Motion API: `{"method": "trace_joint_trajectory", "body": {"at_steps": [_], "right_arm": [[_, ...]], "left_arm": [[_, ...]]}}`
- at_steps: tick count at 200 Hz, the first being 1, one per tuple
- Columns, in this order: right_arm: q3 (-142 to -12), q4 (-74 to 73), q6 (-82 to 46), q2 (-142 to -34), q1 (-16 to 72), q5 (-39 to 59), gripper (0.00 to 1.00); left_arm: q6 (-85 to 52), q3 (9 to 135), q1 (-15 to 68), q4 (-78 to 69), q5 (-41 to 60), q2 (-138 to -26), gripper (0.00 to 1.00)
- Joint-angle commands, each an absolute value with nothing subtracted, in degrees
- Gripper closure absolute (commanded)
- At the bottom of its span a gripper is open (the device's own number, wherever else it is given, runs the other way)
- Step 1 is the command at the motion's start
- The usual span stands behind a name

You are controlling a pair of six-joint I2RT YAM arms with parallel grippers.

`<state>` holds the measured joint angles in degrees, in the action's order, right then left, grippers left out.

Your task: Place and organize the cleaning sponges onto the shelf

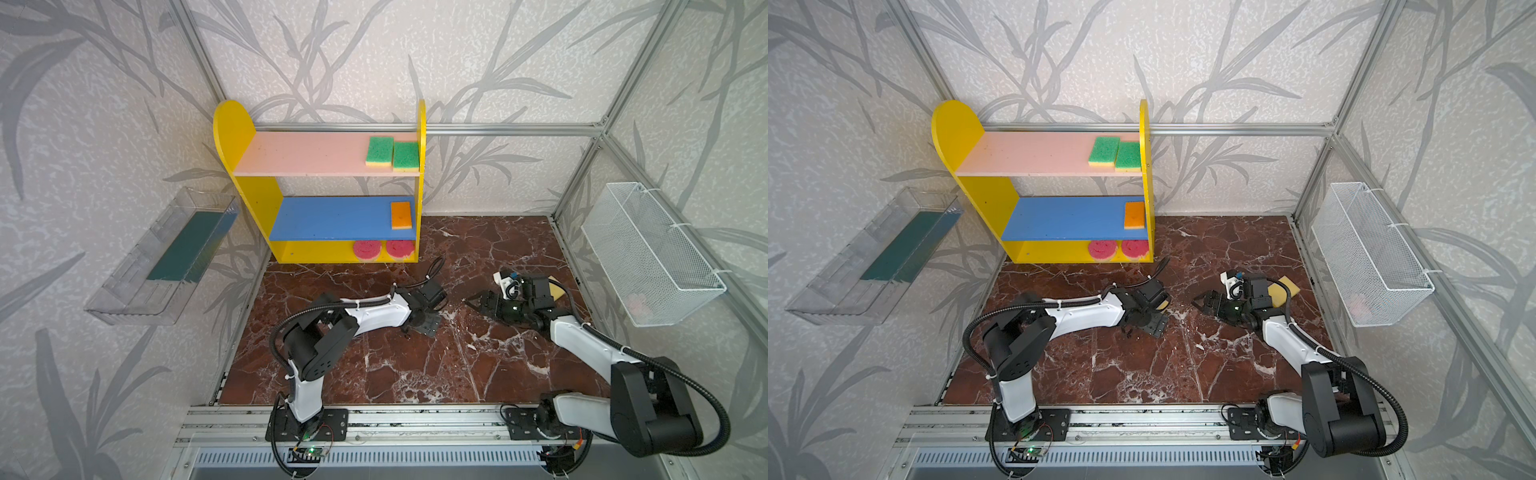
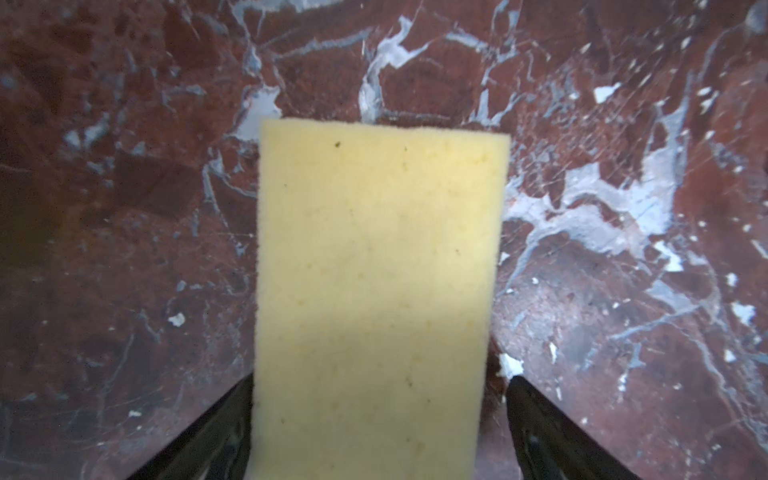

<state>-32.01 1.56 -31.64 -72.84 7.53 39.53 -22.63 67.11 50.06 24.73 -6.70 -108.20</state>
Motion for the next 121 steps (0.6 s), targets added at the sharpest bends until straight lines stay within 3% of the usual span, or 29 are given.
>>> {"method": "trace_joint_trajectory", "body": {"at_steps": [1,51,83,121], "right_arm": [[-32.1,1.4,-31.0,-72.7,7.4,40.3,0.01],[-31.9,1.5,-31.1,-72.1,7.4,40.4,0.01],[-31.9,1.5,-31.0,-71.4,7.4,40.8,0.01],[-29.9,-6.2,-33.7,-67.6,7.4,44.6,0.01]], "left_arm": [[-22.5,67.0,49.9,25.1,-6.6,-109.3,0.12],[-22.6,66.6,49.8,25.0,-6.2,-108.1,0.32],[-23.2,65.6,49.1,24.4,-3.5,-104.6,0.33],[-29.6,55.5,40.6,10.1,16.0,-94.1,0.33]]}}
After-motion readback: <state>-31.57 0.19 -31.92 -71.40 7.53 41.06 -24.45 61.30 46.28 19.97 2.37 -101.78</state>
